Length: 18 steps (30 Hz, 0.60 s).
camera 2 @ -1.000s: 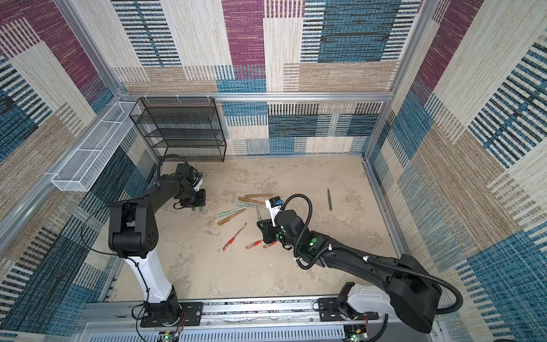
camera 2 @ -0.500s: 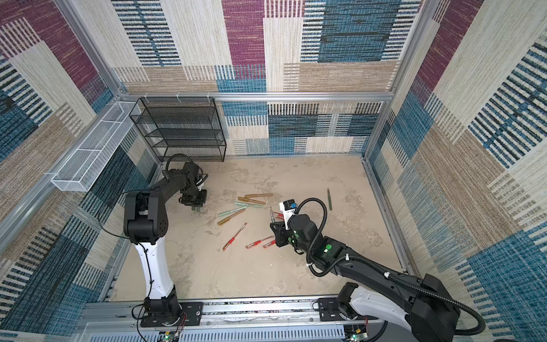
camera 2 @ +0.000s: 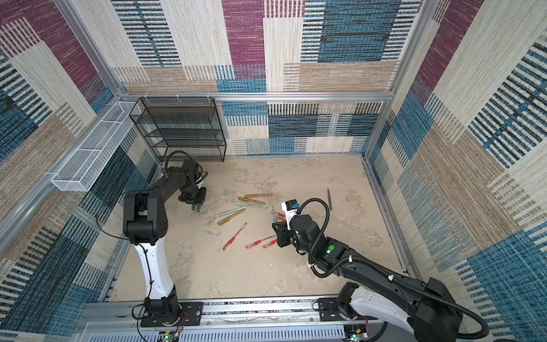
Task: Open the pen caps
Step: 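Drop the green cap with the left gripper while the right gripper carries the pen, then lower the uncapped pen beside the first pen and open the right gripper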
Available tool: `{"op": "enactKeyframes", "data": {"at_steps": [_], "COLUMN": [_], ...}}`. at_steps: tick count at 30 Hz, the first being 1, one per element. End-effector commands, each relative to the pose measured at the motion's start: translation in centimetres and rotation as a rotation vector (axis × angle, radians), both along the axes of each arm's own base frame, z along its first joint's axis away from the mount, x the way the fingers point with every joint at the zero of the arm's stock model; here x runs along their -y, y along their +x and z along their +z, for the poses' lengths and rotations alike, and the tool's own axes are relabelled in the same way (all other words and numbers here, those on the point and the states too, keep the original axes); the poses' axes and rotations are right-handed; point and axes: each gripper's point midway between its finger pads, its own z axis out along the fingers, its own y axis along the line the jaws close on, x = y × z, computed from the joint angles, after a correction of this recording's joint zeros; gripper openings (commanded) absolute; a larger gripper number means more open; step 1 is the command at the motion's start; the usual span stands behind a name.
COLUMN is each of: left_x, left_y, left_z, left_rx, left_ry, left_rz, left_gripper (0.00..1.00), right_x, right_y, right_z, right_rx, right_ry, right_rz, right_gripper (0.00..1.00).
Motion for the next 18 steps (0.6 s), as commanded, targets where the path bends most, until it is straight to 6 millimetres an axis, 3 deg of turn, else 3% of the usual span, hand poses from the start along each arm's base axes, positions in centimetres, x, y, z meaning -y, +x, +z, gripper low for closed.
{"op": "enactKeyframes", "data": {"at_steps": [1,6,11,18], "left_x": [1.1,2.8,3.6,4.2], "left_y": [-0.4,-2.0,-4.6,-9.0], "left_z": [2.3,6.2,9.9,12.8], "left_rx": [0.031,0.132,0.245,0.379], "left_ry": [-0.043,-0.075,-0.120,-0.154], "left_rz": [-0.015,-0.059,-0.105,-0.182], "left_gripper": [0.32,0.39,0.47,0.68], "right_x": [0.4,0.6,1.2,3.1], "right_y": [0.4,1.1,3.2,6.9], "right_z": [0.1,0.1,0.9,1.3], "right_rx": [0.004,0.016,0.032,0.029], "right_ry": [-0.010,-0.050,-0.099,-0.144], "right_rz": [-0.024,-0.029,-0.055,-0.087], "right_gripper": [0.04,0.04,0.04,0.04]}}
